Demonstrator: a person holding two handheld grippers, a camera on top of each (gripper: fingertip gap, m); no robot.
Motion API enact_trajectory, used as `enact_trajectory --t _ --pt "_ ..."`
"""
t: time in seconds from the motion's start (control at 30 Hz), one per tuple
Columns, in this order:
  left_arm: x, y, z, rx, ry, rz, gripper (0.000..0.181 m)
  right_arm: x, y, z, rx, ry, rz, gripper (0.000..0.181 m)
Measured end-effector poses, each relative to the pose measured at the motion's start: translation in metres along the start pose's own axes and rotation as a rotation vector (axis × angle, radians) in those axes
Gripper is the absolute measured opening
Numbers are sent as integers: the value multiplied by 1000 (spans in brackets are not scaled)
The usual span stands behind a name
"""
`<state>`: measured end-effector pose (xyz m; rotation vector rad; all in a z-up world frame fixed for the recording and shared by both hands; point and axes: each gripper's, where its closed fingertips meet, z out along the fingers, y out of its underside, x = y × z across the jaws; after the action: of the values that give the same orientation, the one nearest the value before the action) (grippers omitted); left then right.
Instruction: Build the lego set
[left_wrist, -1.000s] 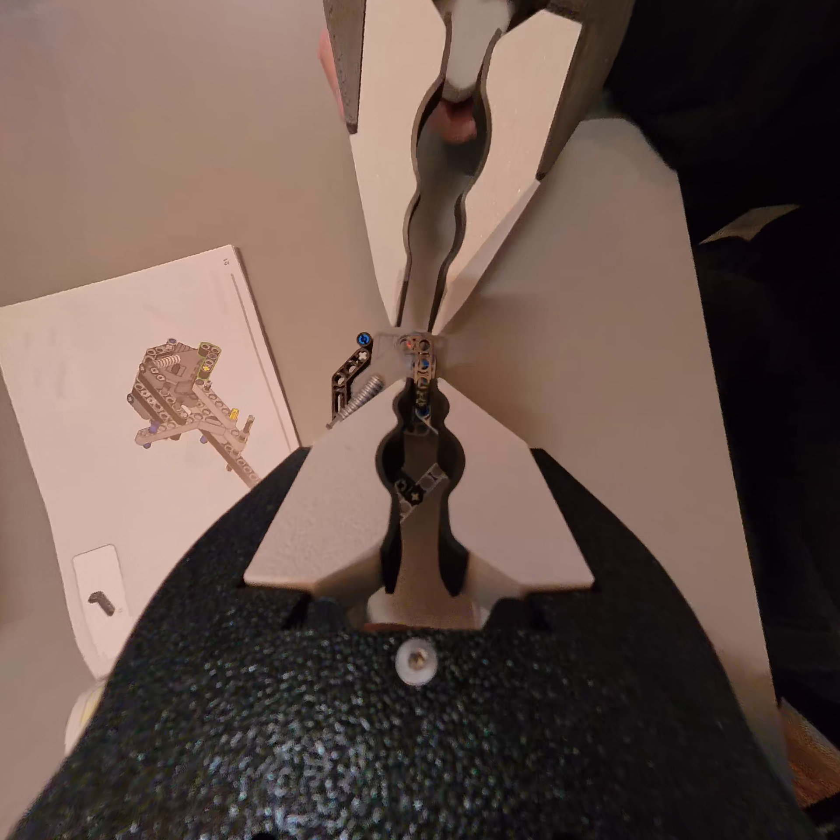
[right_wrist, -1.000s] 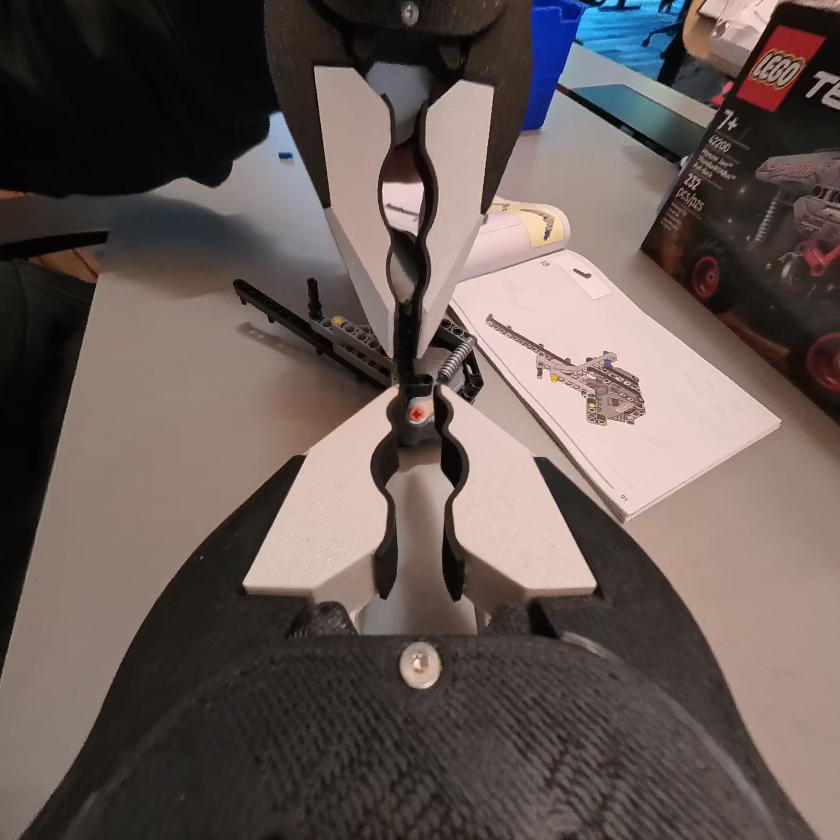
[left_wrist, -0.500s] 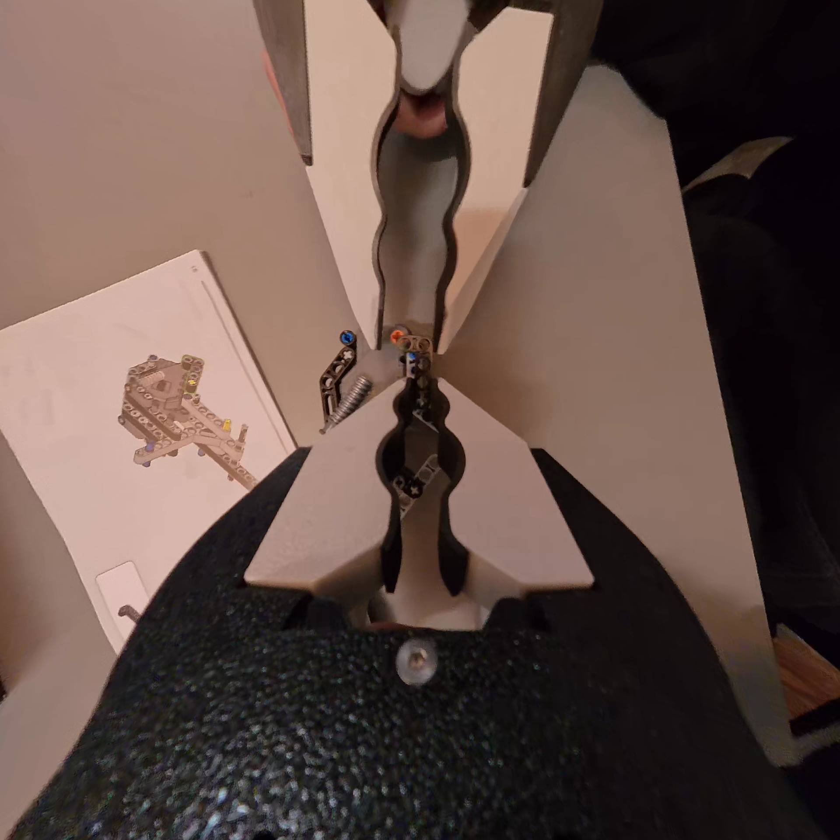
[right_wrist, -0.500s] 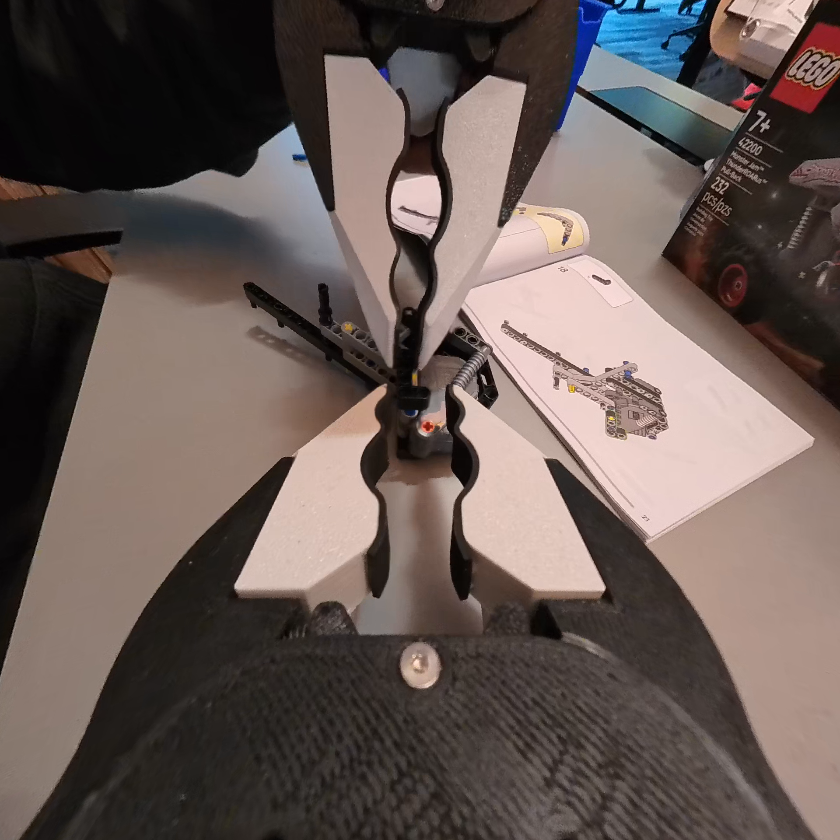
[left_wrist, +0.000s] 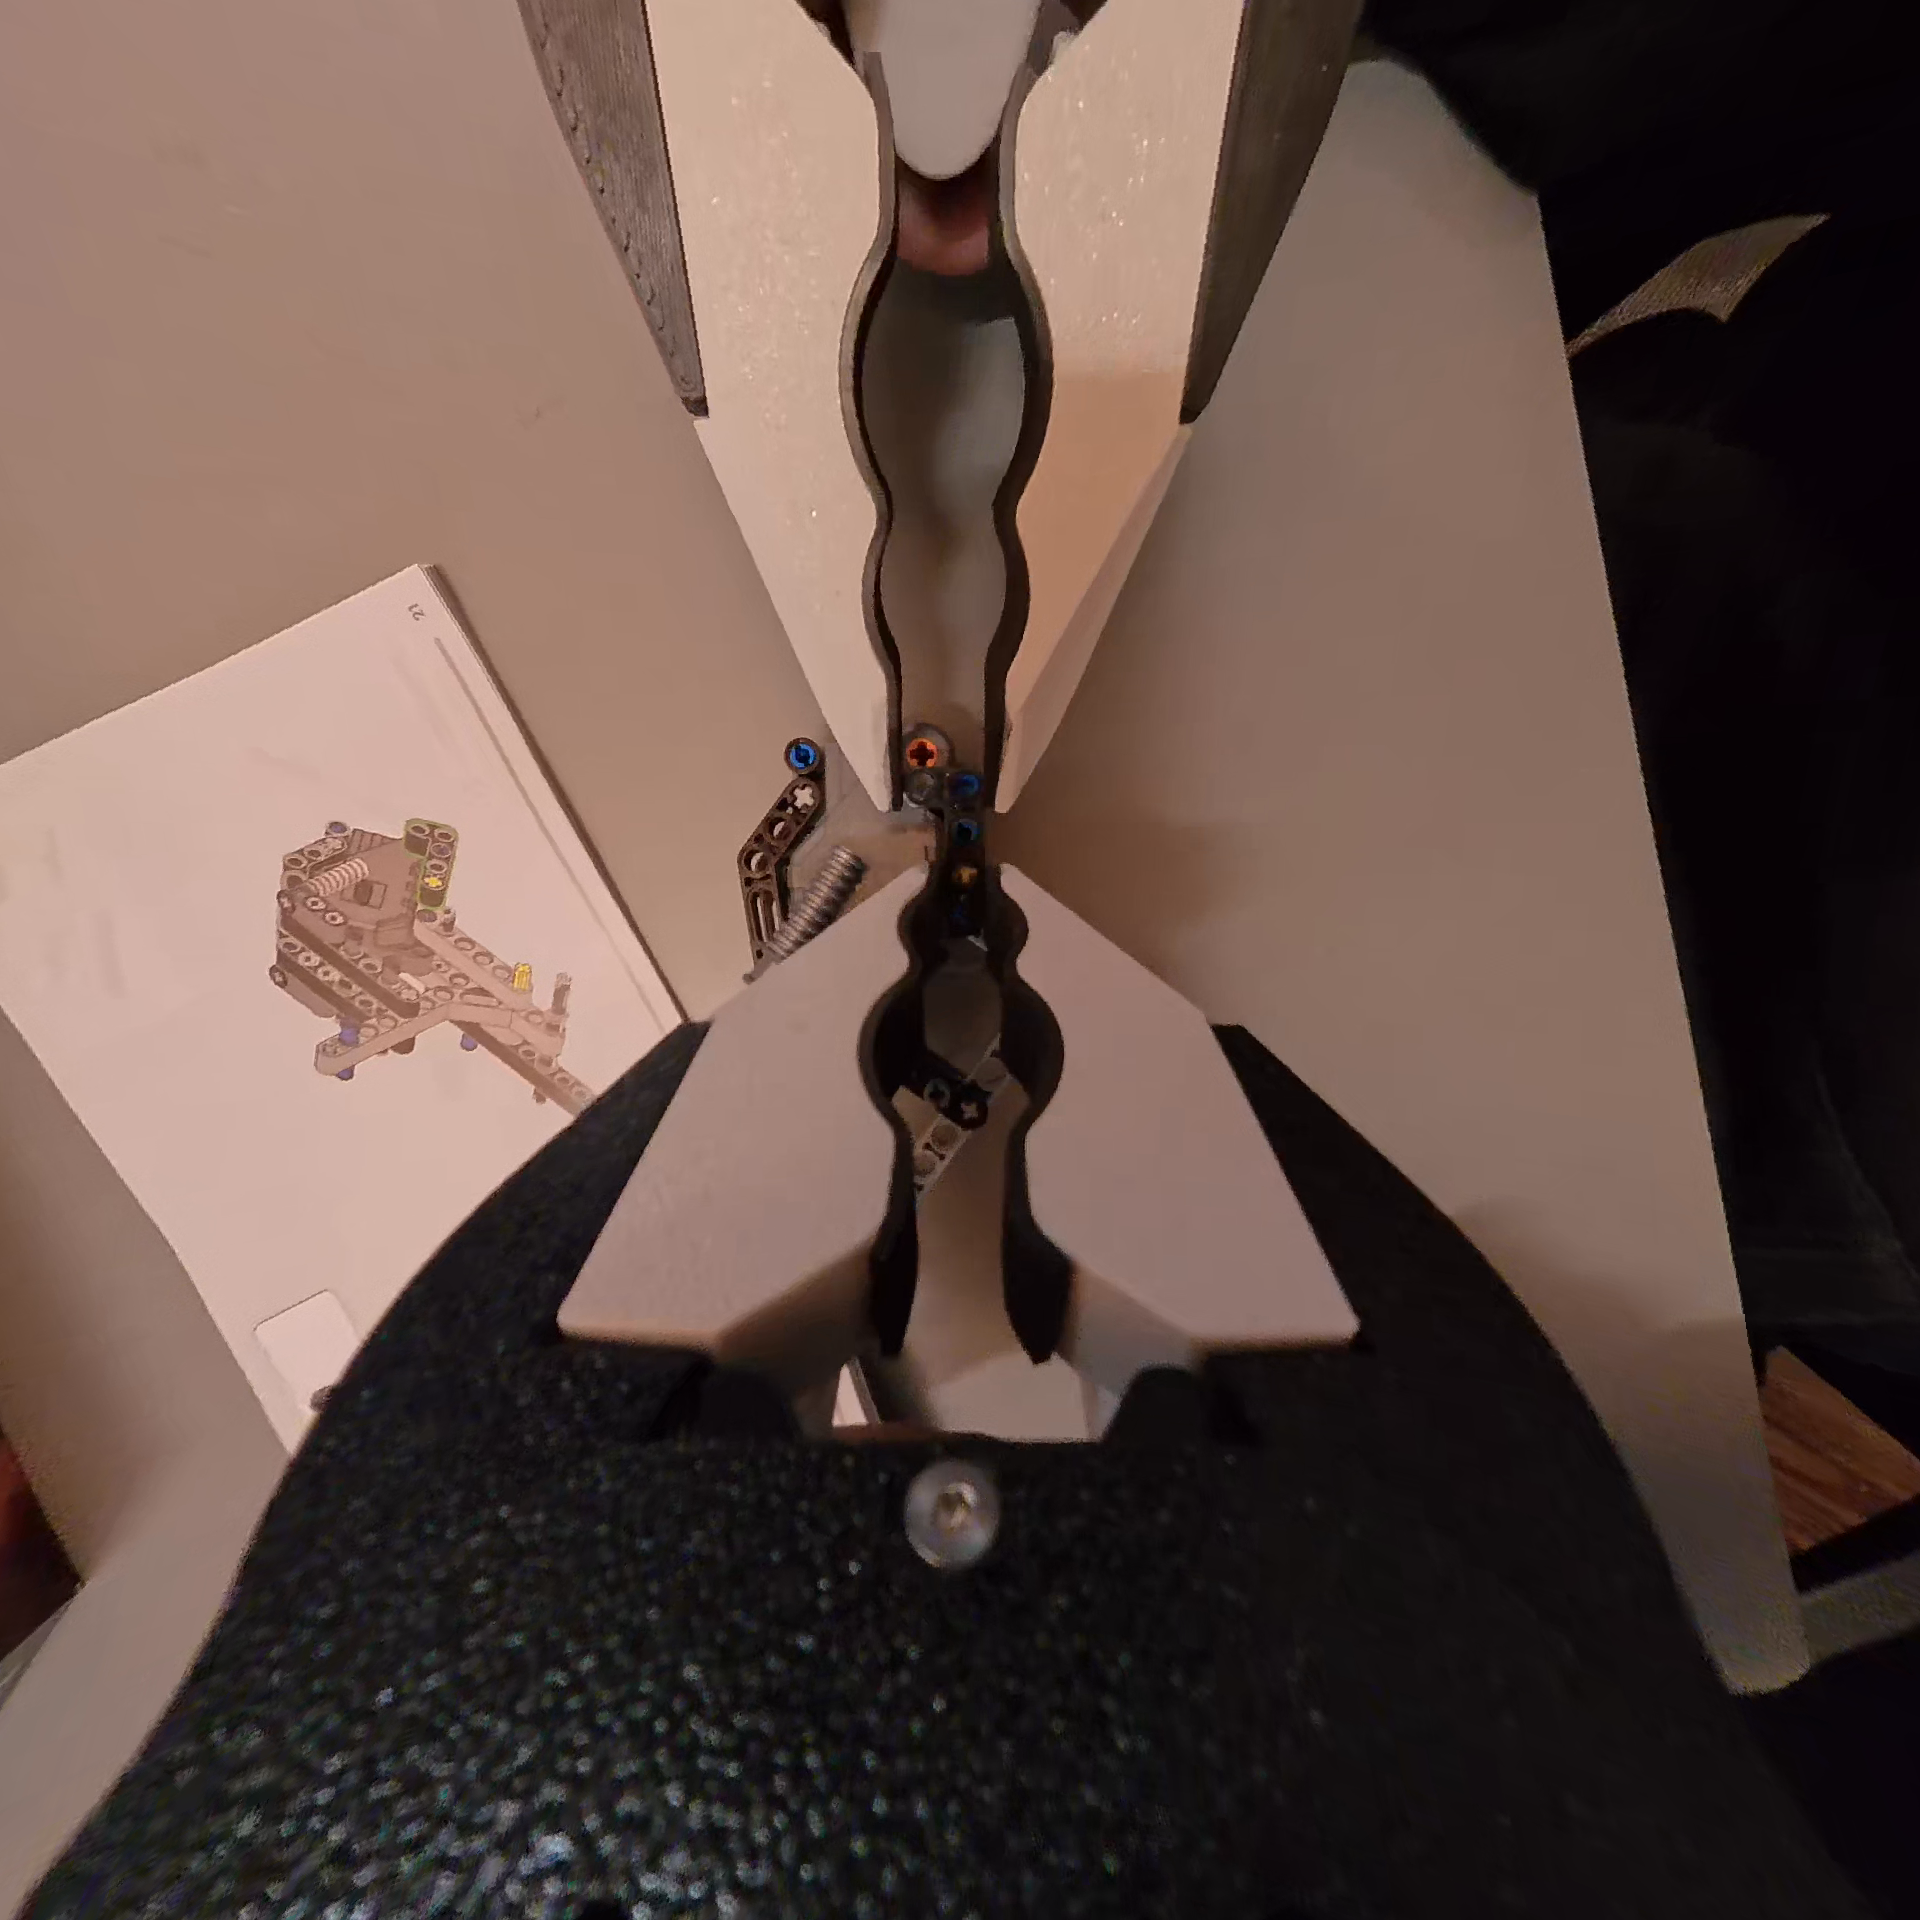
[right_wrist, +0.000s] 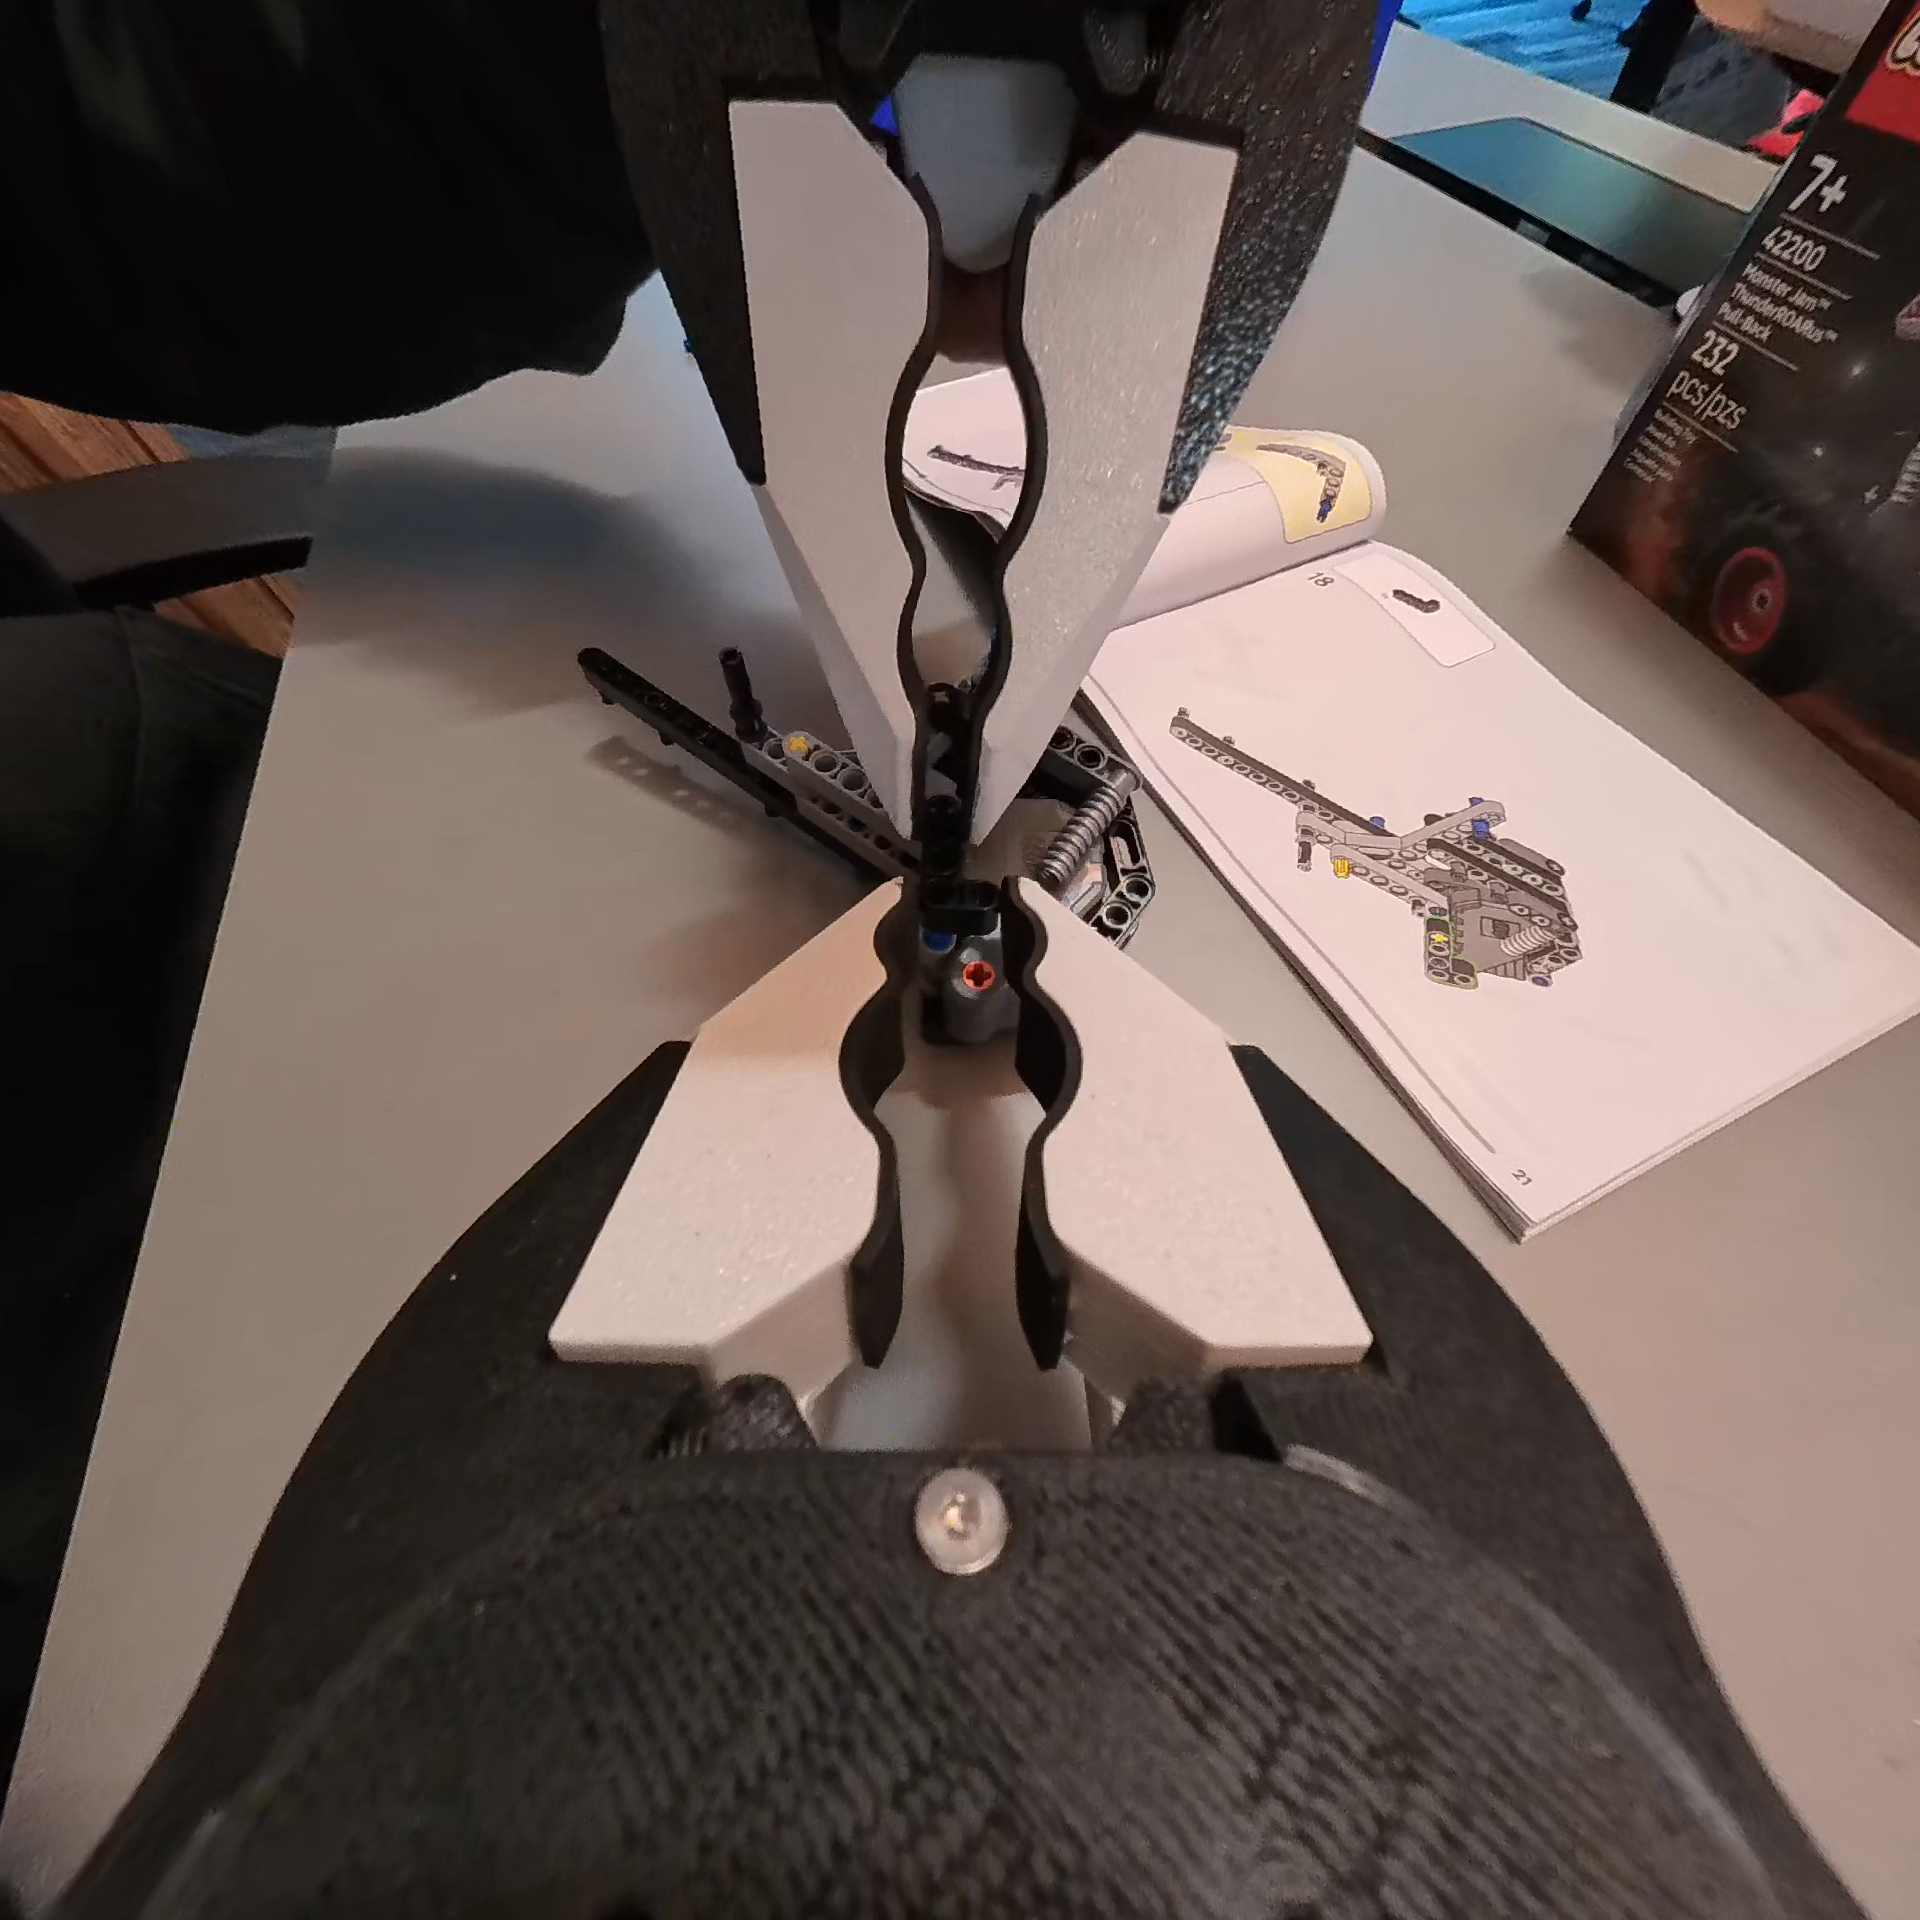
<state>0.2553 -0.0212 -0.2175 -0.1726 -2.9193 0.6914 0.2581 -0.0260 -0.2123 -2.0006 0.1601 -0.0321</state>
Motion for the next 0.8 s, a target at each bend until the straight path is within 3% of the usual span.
enact_trajectory --t 0.03,0.33,0.53,0.63,0.8 --pt "0 0 0 8 -1 -3 5 0 0 0 0 3 -2 13" --pt "-1 -13 -2 81 -38 -13 4 2 -1 1 1 15 5 13" --pt "1 -13 1 57 -40 -1 0 3 -1 2 1 27 -8 13" --pt "1 -11 0 30 -47 0 16 3 -1 2 0 27 -7 13" --pt "-6 -9 1 1 -94 -5 4 2 -1 2 -2 23 -11 13"
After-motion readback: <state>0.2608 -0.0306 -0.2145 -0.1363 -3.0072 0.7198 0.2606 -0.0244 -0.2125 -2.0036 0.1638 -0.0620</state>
